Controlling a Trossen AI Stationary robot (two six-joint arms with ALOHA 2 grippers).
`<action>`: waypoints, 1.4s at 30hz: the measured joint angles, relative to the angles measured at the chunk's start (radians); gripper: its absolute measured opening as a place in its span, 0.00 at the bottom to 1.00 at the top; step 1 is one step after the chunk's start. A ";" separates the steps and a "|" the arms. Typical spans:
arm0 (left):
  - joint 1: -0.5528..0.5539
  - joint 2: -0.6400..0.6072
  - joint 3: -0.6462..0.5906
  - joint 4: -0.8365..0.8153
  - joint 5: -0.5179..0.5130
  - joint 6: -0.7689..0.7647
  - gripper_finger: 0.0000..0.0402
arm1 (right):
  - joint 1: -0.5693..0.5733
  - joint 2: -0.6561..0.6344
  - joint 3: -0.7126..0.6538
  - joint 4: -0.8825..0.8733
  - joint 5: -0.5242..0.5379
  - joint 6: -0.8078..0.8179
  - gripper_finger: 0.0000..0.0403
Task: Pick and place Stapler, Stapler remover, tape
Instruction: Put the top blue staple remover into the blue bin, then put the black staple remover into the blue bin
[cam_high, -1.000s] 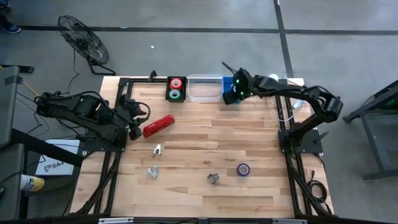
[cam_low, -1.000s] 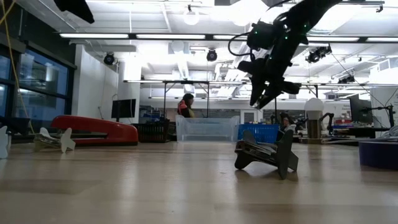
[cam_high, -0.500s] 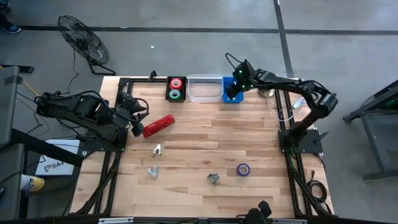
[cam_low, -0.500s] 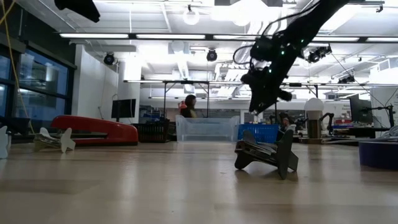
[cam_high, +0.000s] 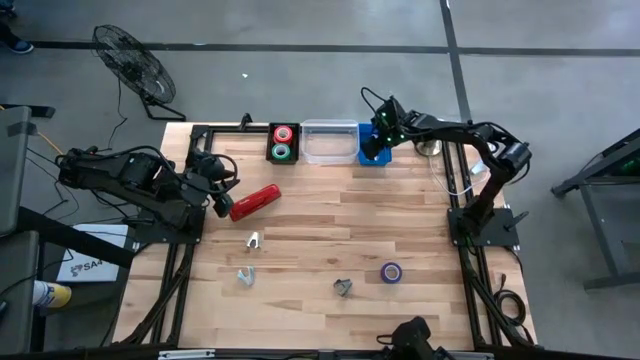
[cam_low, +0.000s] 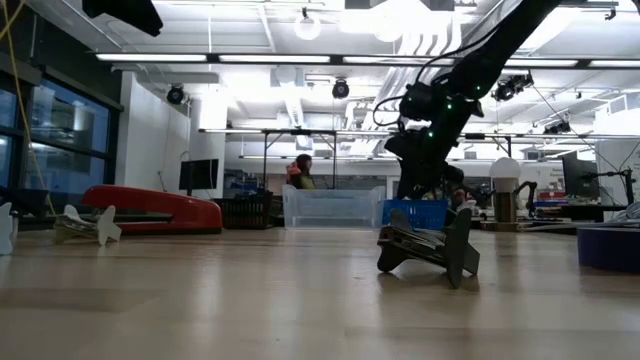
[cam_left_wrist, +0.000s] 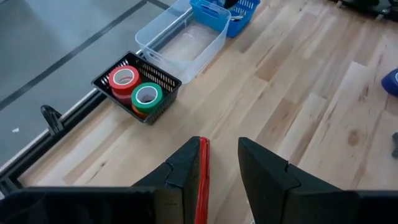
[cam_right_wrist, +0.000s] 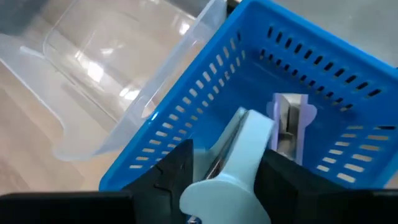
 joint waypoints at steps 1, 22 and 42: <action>0.000 0.000 0.000 0.000 0.000 -0.004 0.26 | -0.001 0.000 0.000 0.001 0.003 0.000 0.34; 0.000 0.000 0.000 -0.008 0.008 -0.030 0.26 | -0.017 -0.052 0.000 0.015 -0.020 0.080 0.50; 0.000 0.015 0.000 -0.044 0.139 -0.189 0.26 | 0.039 -0.346 0.000 -0.052 -0.026 0.202 0.50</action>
